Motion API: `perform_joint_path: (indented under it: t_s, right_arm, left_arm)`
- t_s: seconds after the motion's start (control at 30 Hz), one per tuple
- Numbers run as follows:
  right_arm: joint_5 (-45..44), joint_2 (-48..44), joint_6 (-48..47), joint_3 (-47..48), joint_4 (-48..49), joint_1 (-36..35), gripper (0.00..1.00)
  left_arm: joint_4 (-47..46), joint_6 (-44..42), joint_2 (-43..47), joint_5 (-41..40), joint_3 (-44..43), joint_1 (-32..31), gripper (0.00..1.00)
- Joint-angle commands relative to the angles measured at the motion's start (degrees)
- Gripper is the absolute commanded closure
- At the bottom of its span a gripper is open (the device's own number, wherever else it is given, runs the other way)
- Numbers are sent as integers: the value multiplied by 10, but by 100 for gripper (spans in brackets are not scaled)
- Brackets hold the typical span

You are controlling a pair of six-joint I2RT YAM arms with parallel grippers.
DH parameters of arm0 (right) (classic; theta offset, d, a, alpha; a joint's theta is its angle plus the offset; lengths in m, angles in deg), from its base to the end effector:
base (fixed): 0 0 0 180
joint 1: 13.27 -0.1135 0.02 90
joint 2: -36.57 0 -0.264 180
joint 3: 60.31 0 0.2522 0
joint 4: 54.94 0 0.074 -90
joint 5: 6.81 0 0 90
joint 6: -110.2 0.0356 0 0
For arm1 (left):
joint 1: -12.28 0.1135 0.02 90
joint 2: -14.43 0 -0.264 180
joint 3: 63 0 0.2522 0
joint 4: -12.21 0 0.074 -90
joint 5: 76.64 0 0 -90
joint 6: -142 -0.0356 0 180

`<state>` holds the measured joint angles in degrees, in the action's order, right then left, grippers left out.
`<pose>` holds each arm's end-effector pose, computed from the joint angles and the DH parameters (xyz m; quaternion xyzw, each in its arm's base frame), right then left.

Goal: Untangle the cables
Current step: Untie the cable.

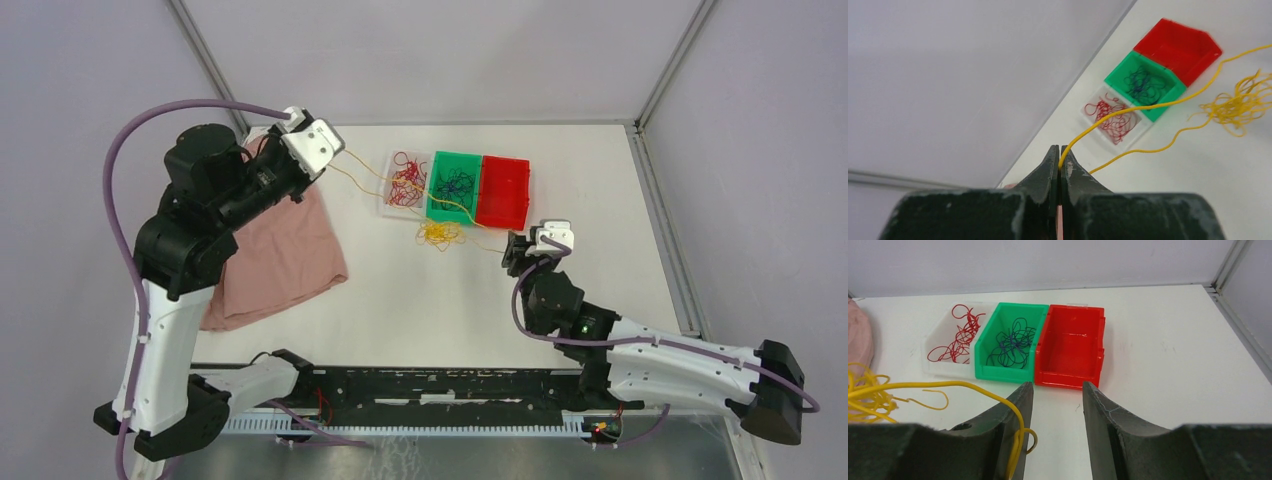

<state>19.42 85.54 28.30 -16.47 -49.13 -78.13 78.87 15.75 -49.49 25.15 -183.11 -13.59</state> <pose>0.1086 0.1563 0.2912 0.0469 0.7037 0.0605 0.7064 0.1330 -0.0726 0.5404 0.4508 0.6211 -0.0211 0.6408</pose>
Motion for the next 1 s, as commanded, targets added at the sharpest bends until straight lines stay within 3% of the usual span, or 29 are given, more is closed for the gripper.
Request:
perform_joint_path:
  t_s: [0.0,0.1,0.27,0.47,0.77,0.83,0.97]
  right_arm:
    - [-34,-22,-49,9,-1,12,52]
    - [-47,-31,-30,4,-29,21,53]
    - [-102,-53,-5,-4,-69,31,55]
    - [-107,-84,-23,5,-76,52,55]
    - [-39,-105,-6,25,-105,66,55]
    - [15,-106,15,32,-116,71,48]
    - [236,-86,55,75,-142,95,18]
  left_arm:
    - [-140,-73,30,-141,50,0,97]
    - [-246,-88,38,-210,64,0,97]
    - [-326,-148,45,-227,56,0,97]
    - [-316,-202,57,-207,79,0,97]
    - [-232,-118,49,-144,57,0,97]
    - [-188,-84,40,-100,36,0,97]
    - [-118,-14,30,6,22,0,97]
